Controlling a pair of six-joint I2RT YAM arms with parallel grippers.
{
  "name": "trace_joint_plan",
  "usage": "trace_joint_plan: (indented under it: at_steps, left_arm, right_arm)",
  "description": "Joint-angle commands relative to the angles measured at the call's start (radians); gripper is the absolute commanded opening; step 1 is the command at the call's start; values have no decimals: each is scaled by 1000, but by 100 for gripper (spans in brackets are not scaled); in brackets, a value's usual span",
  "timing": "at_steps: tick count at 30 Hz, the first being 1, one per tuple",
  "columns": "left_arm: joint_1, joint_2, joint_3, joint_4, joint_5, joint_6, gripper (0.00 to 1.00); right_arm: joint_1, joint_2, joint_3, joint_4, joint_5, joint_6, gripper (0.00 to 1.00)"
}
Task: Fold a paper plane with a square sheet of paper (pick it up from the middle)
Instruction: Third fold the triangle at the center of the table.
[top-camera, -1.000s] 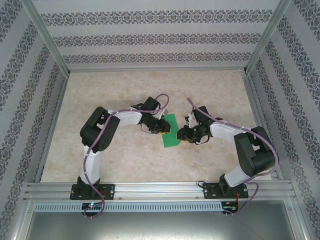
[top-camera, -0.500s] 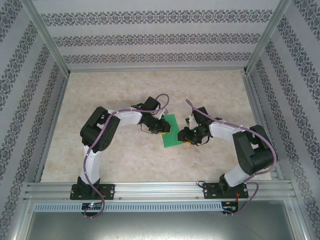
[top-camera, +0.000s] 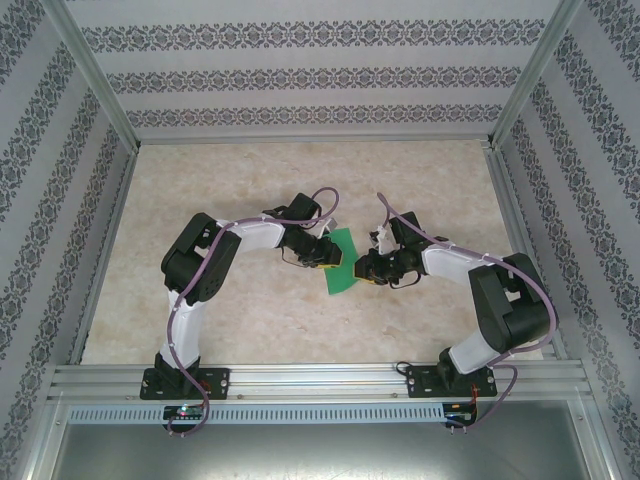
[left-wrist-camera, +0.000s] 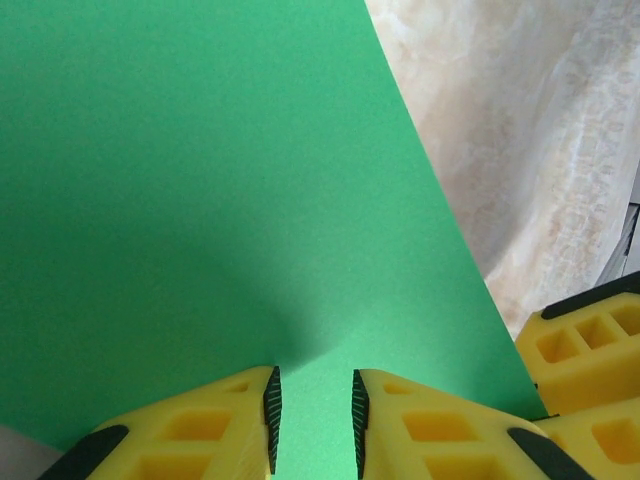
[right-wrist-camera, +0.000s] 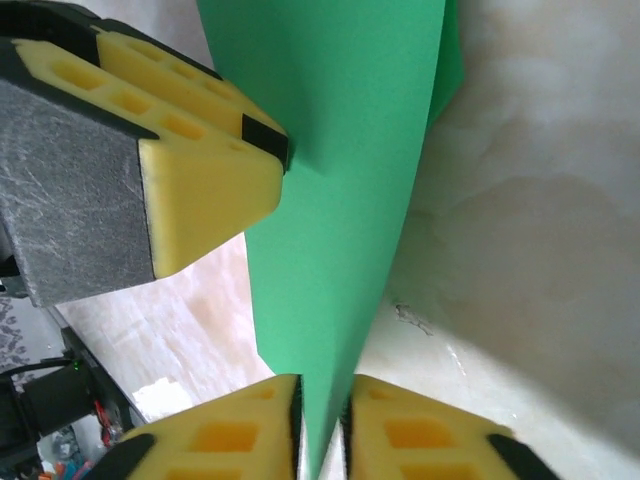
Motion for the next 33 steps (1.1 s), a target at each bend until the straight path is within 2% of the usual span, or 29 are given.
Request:
trace_joint_plan:
  at_steps: [1,8,15,24,33]
  left_arm:
    - [-6,24,29,-38,18,28,29]
    - [-5,-9,52,-63,25,33,30]
    - [14,-52,93,-156,-29,87,29]
    - [47,-28,127,-283,-183,173,18]
    - [48,12,140,-319,-223,202,17]
  right_arm:
    - [-8,-10,-11,27,-39,11,12]
    - [-7,20,-1,21,-27,7,0]
    - [-10,20,10,-22,-4,-16,0]
    - [-11,20,20,-25,-6,-14,0]
    - [-8,21,30,-33,-9,-16,0]
